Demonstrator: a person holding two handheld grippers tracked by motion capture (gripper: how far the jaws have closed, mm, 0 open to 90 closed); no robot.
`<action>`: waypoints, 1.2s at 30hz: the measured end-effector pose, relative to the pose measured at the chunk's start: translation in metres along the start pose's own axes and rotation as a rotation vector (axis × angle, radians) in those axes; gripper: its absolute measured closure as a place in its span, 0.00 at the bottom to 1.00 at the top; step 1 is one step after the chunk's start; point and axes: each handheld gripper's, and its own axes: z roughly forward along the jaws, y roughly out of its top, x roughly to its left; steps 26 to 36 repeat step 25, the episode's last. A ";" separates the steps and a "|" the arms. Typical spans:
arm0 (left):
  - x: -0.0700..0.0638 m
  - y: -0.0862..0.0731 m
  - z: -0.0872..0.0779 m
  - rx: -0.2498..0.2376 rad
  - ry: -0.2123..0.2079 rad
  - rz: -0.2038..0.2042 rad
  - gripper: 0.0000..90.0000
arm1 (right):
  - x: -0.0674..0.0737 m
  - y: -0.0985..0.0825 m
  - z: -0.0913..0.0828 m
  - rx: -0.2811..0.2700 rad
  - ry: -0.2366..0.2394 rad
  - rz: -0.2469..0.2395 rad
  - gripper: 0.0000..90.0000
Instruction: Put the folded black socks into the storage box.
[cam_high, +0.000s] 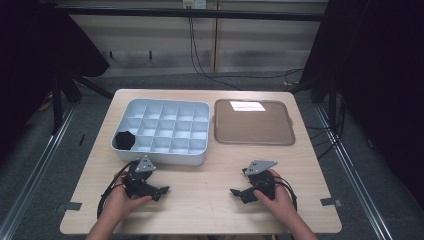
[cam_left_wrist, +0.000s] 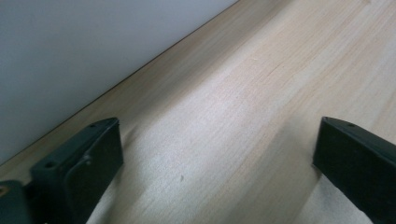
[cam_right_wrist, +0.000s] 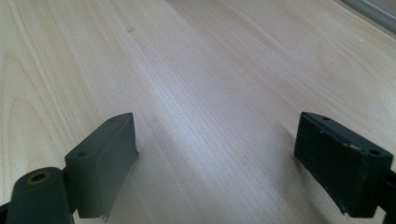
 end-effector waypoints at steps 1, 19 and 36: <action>0.000 -0.001 0.000 -0.005 -0.005 -0.001 0.00 | 0.000 0.000 0.000 0.000 0.000 0.001 0.14; 0.002 -0.003 0.000 -0.028 -0.010 0.014 0.00 | 0.000 0.000 0.000 0.000 0.000 0.001 0.14; 0.002 -0.003 0.000 -0.028 -0.010 0.014 0.00 | 0.000 0.000 0.000 0.000 0.000 0.000 0.14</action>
